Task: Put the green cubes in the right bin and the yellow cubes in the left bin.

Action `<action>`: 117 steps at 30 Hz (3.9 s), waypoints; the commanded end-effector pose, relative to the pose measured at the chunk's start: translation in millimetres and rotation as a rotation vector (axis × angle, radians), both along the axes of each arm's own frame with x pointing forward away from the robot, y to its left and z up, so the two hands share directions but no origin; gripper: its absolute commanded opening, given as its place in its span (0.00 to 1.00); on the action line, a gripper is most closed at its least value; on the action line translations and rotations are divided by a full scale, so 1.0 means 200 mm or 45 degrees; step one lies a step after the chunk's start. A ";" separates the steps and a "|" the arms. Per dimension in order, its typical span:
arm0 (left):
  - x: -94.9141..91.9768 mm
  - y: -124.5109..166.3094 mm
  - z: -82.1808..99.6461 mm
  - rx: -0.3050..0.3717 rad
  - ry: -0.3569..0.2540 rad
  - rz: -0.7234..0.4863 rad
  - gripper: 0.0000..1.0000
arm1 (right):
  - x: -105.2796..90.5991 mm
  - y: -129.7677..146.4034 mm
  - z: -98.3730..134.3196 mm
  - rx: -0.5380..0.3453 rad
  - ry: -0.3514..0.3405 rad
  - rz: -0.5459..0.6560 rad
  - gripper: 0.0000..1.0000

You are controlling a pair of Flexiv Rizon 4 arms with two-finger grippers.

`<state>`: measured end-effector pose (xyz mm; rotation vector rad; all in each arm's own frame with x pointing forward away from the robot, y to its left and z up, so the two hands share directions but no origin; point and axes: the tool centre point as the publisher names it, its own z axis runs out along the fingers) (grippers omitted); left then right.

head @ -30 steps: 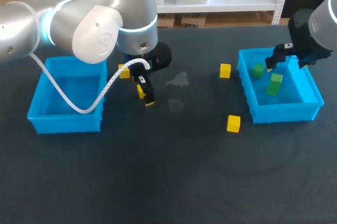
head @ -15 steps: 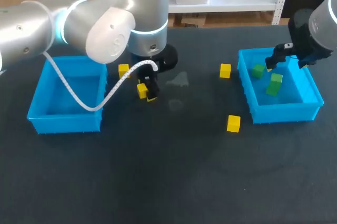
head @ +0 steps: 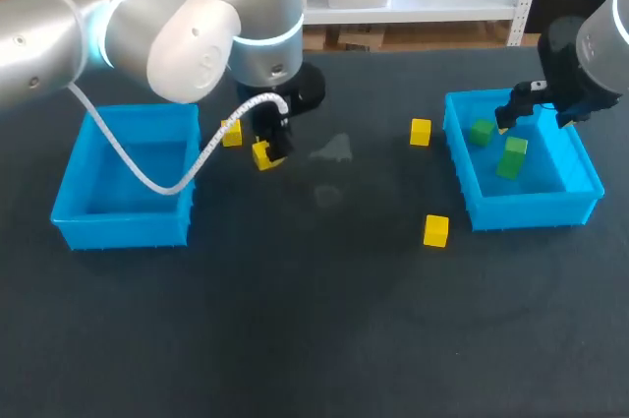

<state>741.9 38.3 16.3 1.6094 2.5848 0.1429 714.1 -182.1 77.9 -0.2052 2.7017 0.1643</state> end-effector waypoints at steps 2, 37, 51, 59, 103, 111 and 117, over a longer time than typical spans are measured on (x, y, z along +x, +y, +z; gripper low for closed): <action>0.01 0.06 0.12 -0.070 -0.037 0.039 0.00 | -0.01 0.00 0.00 -0.002 -0.006 -0.003 1.00; 0.10 0.80 0.45 -0.247 -0.246 0.645 0.00 | -0.01 0.00 0.00 -0.002 -0.006 -0.003 1.00; -0.12 0.95 0.36 -0.210 -0.172 0.716 0.00 | -0.01 0.00 0.00 -0.002 -0.006 -0.003 1.00; -0.13 0.98 0.31 -0.177 -0.153 0.732 1.00 | -0.01 0.00 0.00 -0.002 -0.006 -0.003 1.00; 0.15 -0.14 0.56 -0.215 -0.089 -0.239 1.00 | -0.01 0.00 0.00 -0.002 -0.006 -0.003 1.00; 0.16 -0.31 0.51 -0.166 -0.076 -0.352 1.00 | -0.01 0.00 0.00 -0.002 -0.006 -0.003 1.00; 0.15 -0.47 0.48 -0.154 -0.052 -0.444 1.00 | -0.01 0.00 0.00 -0.002 -0.006 -0.003 1.00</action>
